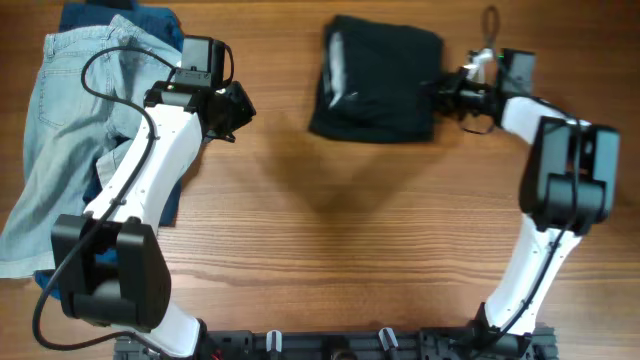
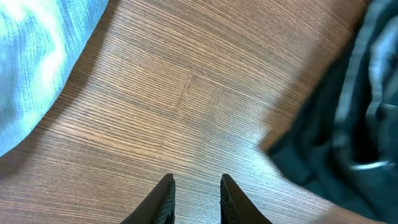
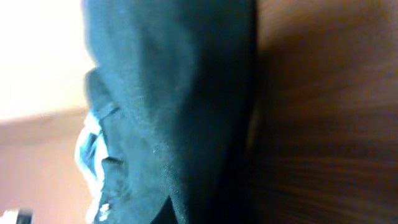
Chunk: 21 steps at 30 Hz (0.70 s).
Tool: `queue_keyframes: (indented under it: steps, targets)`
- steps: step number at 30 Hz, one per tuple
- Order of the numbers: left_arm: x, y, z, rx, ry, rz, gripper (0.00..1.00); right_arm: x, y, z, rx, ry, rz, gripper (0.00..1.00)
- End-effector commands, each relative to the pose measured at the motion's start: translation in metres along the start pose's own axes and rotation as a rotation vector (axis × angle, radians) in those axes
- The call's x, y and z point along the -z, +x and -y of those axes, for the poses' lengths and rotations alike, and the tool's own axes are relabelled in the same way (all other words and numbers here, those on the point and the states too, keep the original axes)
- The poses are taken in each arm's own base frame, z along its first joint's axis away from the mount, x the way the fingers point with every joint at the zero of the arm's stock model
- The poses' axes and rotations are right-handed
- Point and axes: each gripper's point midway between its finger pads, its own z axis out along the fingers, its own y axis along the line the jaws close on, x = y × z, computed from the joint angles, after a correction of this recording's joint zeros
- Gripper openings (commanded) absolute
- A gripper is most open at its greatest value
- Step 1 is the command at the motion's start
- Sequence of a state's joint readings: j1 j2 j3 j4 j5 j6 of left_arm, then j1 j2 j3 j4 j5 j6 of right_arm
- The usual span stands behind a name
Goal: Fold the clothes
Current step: 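Grasp the folded green bundle with the right gripper and carry it right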
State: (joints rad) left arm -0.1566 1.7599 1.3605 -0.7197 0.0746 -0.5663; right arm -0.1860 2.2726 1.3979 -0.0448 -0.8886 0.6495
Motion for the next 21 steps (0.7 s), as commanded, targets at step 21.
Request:
queue_keyframes:
  steps: [21]
  targets:
    - [0.004,-0.014,0.004,-0.008,0.018,0.062,0.24,0.319,-0.043,0.192,-0.816,0.650,0.672,0.04]
